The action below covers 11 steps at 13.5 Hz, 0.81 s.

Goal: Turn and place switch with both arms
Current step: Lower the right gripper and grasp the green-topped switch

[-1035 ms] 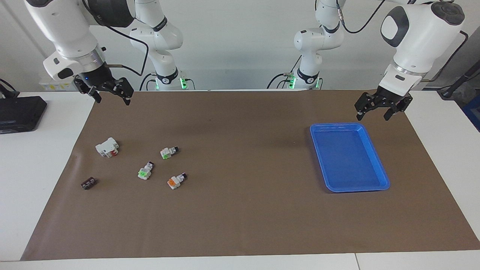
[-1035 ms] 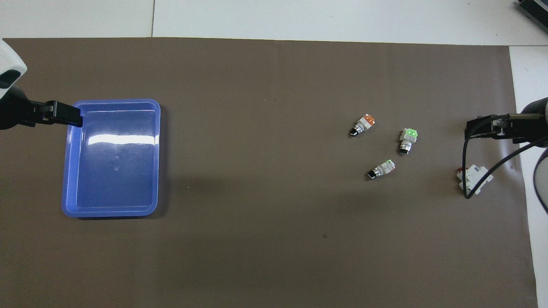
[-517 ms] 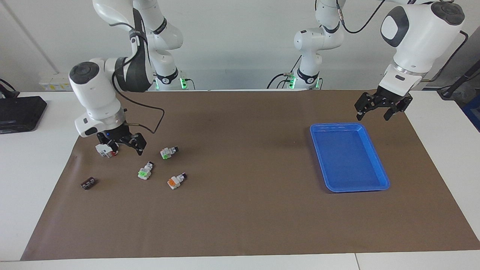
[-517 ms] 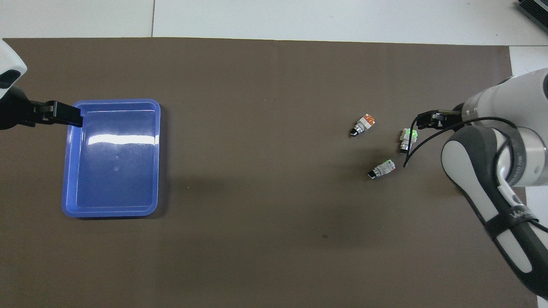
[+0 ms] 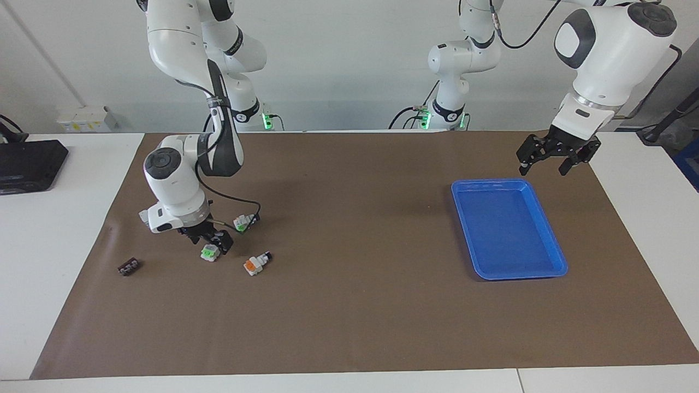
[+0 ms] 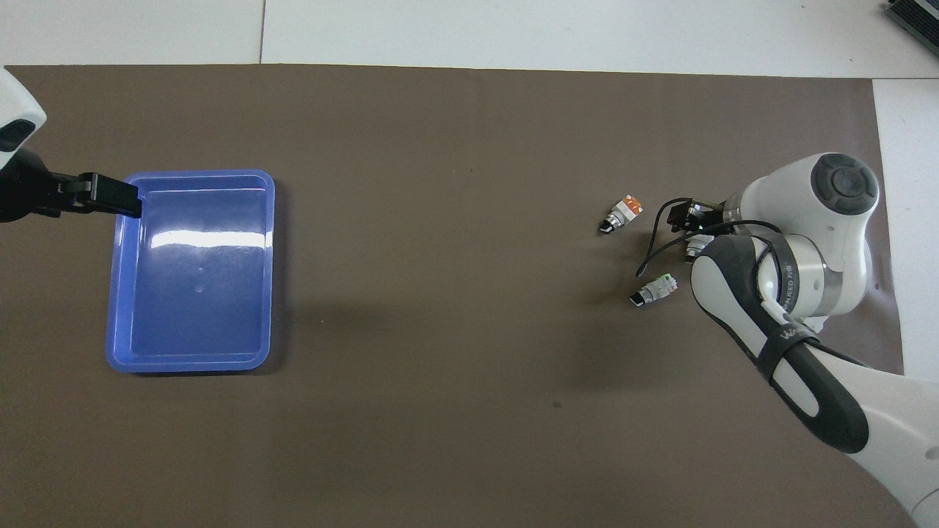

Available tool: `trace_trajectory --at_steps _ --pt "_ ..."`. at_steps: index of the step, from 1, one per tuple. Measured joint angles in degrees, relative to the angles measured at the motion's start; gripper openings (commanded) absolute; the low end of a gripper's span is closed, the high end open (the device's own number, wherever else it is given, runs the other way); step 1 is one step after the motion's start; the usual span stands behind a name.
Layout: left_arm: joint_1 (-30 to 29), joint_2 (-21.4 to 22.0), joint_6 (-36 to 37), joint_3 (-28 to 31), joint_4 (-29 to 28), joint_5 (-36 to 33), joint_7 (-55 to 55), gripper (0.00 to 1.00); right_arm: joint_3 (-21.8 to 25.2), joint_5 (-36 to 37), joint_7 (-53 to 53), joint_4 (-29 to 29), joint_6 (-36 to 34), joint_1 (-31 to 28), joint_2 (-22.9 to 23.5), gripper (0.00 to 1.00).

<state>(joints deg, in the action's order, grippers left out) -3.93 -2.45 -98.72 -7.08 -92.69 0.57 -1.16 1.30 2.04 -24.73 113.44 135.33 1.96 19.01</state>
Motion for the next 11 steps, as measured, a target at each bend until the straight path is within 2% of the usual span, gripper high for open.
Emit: trace_trajectory --at_steps 5,6,7,8,9,10,11 --pt "0.0 0.0 0.0 0.0 0.0 0.0 0.0 1.0 0.19 0.0 -0.68 0.94 3.65 -0.07 1.8 0.98" --pt "0.0 0.0 0.0 0.0 0.0 0.0 0.0 1.0 0.22 -0.01 -0.69 0.94 4.18 -0.09 2.0 0.92" --pt "0.0 0.0 0.0 0.0 0.0 0.0 0.0 1.0 0.26 -0.01 -0.7 0.94 4.42 -0.12 2.09 0.83" --pt "0.0 0.0 0.0 0.0 0.0 0.0 0.0 1.0 0.29 -0.01 -0.7 0.94 4.42 -0.14 2.1 0.64" --pt "0.0 0.0 0.0 0.0 -0.01 0.0 0.0 1.0 0.29 -0.01 -0.7 0.95 4.41 -0.13 2.1 0.15" --pt "0.0 0.0 0.0 0.0 -0.01 0.0 0.0 1.0 0.3 -0.01 -0.7 0.9 4.4 -0.13 2.03 0.0" --pt "0.0 0.0 0.0 0.0 -0.01 0.0 0.0 1.0 0.3 -0.01 -0.7 0.78 4.15 -0.13 1.84 0.0"
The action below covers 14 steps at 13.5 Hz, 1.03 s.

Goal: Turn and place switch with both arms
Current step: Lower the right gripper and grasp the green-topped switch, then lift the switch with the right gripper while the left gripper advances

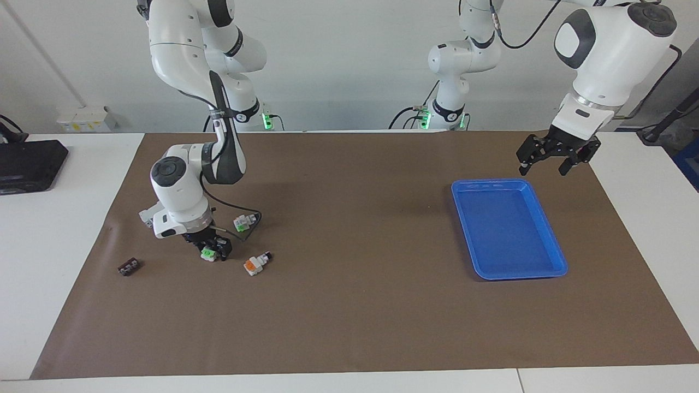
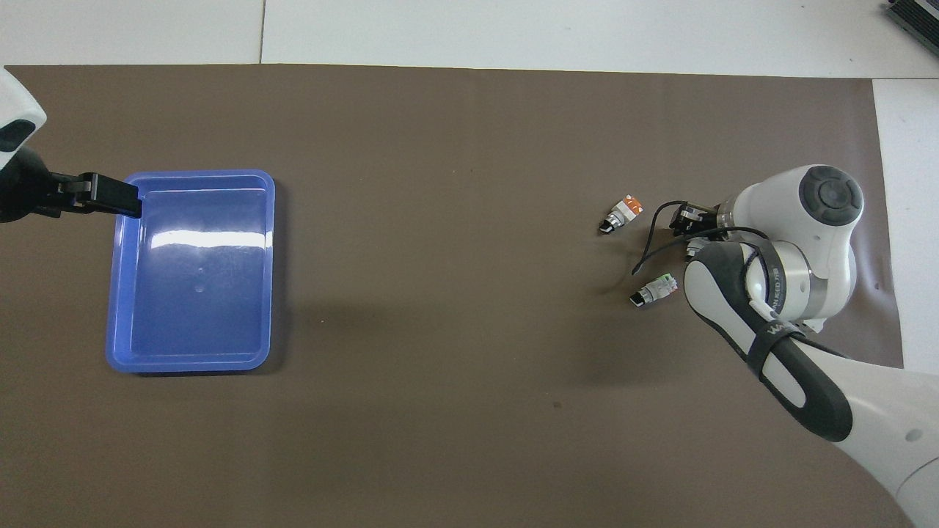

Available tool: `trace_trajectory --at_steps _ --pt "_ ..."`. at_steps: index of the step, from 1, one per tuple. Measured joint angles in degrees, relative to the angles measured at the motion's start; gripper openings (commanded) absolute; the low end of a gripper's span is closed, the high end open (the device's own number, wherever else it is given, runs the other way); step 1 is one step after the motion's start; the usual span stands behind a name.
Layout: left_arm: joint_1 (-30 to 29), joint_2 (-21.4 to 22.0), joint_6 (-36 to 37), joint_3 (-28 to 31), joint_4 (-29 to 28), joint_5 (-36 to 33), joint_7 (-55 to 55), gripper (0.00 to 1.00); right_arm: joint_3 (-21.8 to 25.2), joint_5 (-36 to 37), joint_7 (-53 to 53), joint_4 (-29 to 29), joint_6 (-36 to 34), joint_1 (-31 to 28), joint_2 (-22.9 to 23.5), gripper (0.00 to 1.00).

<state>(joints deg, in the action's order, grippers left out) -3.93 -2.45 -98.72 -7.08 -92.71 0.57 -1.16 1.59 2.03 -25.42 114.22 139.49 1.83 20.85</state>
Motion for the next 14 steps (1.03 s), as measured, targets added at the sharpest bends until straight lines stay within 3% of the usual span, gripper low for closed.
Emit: trace_trajectory --at_steps 4,8,14 --pt "0.0 0.0 0.0 0.0 0.0 0.0 0.0 1.0 0.19 -0.42 -0.13 -0.66 -2.07 -0.4 -0.13 0.0" --pt "0.0 0.0 0.0 0.0 0.0 0.0 0.0 1.0 -0.31 -10.26 -3.95 -6.86 -11.82 0.23 -0.91 0.0" --pt "0.0 0.0 0.0 0.0 0.0 0.0 0.0 1.0 -8.99 -24.12 -26.98 -14.49 -24.31 1.2 -6.9 0.0"
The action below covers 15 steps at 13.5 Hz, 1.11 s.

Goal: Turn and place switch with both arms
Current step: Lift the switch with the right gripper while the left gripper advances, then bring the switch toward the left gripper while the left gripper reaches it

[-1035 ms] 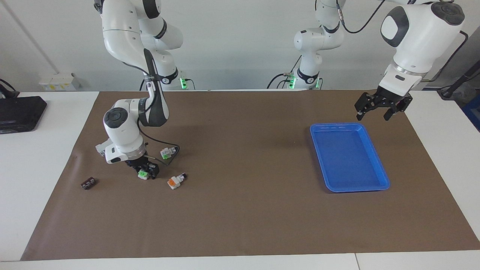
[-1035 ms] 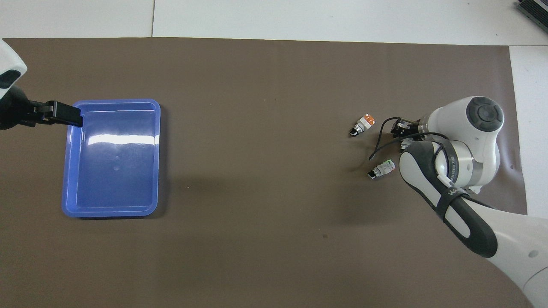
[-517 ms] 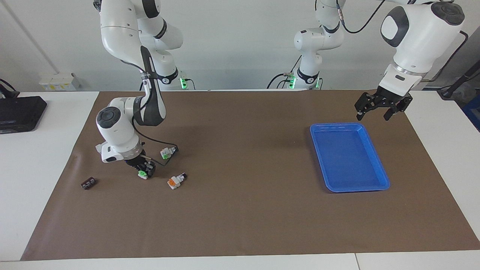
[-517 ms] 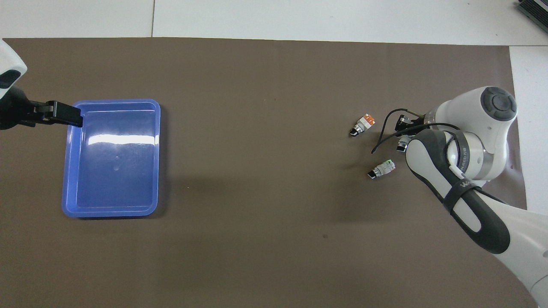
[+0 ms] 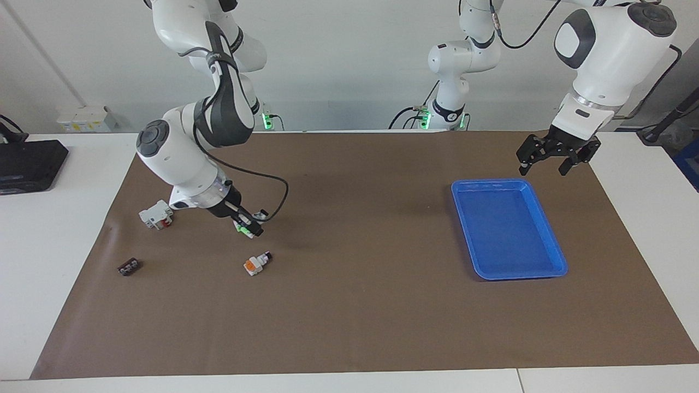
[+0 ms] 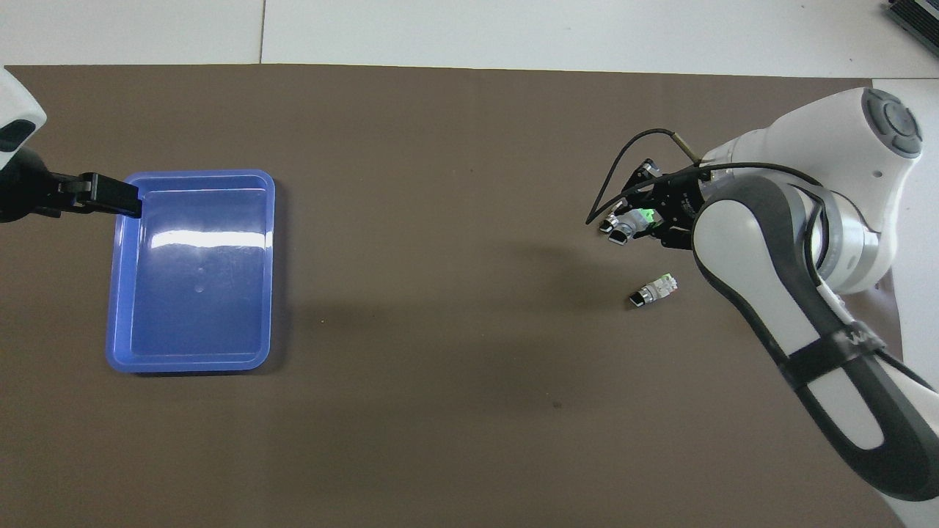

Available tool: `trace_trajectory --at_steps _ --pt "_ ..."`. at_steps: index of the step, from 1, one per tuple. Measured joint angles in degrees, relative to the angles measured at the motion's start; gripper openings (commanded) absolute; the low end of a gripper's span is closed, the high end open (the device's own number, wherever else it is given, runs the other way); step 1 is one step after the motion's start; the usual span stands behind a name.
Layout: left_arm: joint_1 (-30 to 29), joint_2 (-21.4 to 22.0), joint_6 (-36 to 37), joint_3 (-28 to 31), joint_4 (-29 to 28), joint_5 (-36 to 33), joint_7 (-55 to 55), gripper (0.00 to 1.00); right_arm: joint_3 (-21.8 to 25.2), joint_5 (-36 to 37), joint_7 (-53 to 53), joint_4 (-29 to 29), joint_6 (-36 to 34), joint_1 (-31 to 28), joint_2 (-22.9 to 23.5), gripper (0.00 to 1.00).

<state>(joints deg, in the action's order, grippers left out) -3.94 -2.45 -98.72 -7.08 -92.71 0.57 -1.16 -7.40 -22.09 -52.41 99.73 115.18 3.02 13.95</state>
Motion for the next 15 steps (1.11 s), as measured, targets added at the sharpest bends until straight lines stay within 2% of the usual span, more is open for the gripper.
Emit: trace_trajectory --at_steps 4,8,12,15 --pt "0.05 0.01 -0.03 -0.45 -0.02 0.03 -0.06 1.0 -6.42 -9.2 -18.31 -4.22 -0.35 0.31 -0.27 0.0" --pt "0.79 0.06 -0.27 -1.16 -0.02 1.5 0.78 1.0 -9.96 -11.79 -34.35 -6.59 0.9 2.98 -0.27 0.0" --pt "1.53 0.09 -1.82 -1.44 -0.02 12.5 5.09 0.99 -10.16 -11.79 -48.32 -6.72 9.07 11.46 -0.12 0.0" --pt "1.6 0.09 -2.53 -1.47 -0.02 20.89 5.26 0.87 -10.08 -12.17 -51.98 -6.7 13.01 11.77 0.42 0.0"
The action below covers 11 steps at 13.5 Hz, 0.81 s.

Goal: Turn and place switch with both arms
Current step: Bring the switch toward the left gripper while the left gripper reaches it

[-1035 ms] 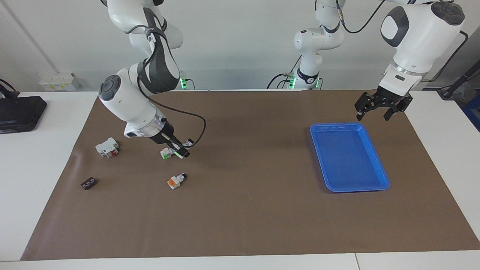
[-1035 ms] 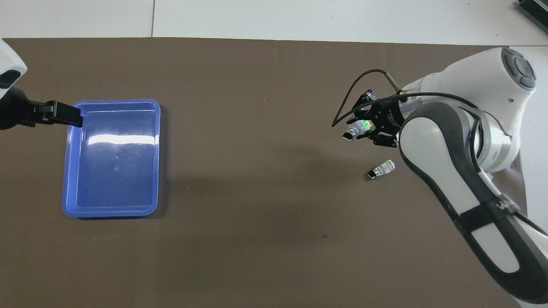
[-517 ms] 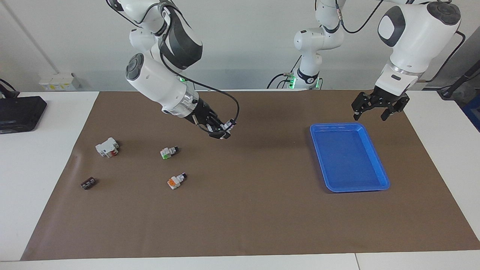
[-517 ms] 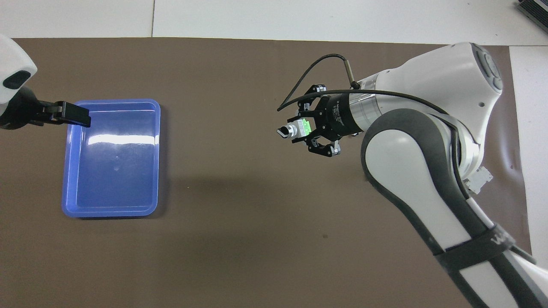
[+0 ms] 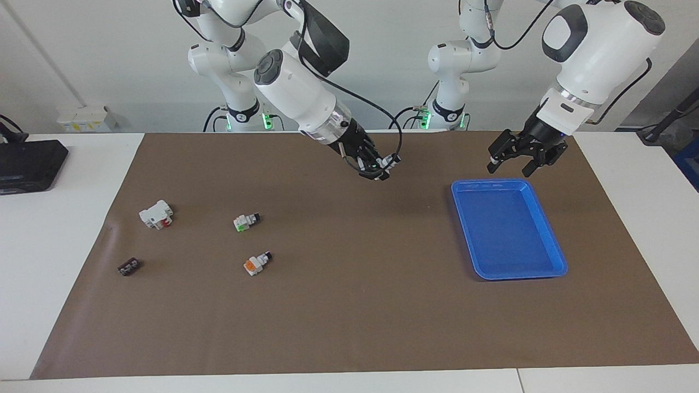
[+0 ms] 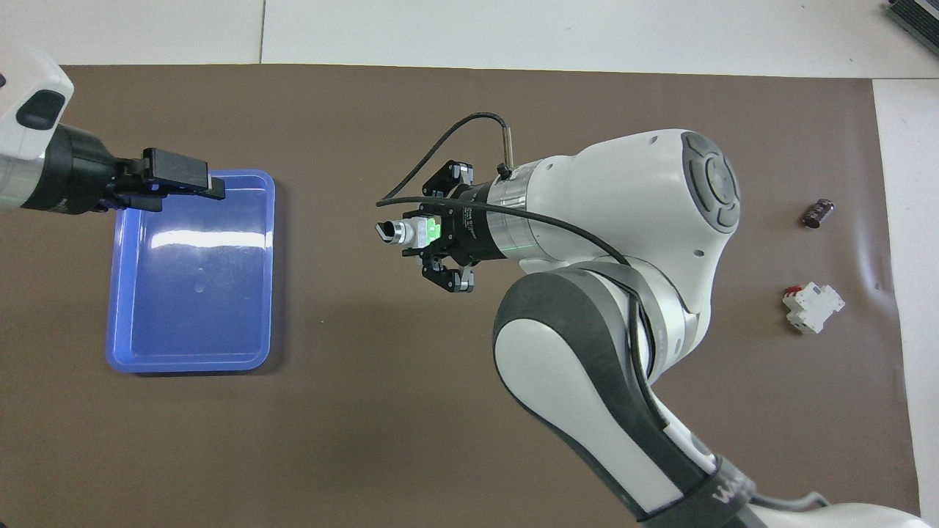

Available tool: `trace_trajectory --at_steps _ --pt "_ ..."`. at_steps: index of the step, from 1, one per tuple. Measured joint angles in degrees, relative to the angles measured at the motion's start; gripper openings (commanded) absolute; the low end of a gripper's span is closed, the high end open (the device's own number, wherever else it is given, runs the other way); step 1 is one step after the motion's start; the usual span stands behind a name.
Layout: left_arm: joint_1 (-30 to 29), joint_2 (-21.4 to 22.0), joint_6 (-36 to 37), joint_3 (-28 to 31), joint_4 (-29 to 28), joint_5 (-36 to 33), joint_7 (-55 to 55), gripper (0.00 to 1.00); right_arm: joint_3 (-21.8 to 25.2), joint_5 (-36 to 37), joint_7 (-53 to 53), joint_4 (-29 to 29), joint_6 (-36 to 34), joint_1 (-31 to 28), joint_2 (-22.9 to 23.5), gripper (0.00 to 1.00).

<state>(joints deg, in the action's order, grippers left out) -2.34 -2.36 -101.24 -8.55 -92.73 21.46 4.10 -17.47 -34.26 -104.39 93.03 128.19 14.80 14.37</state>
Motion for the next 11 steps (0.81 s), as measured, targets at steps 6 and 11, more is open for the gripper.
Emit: trace_trajectory --at_steps 6,11 --pt "4.95 0.41 -8.51 -0.44 -3.05 11.17 -0.5 0.69 -0.07 -2.05 -0.6 0.04 5.7 1.66 1.3 0.0" --pt "9.56 2.21 -14.79 -0.52 -7.78 15.45 -2.27 0.52 -0.04 -2.05 -0.67 0.1 6.82 2.84 1.32 0.0"
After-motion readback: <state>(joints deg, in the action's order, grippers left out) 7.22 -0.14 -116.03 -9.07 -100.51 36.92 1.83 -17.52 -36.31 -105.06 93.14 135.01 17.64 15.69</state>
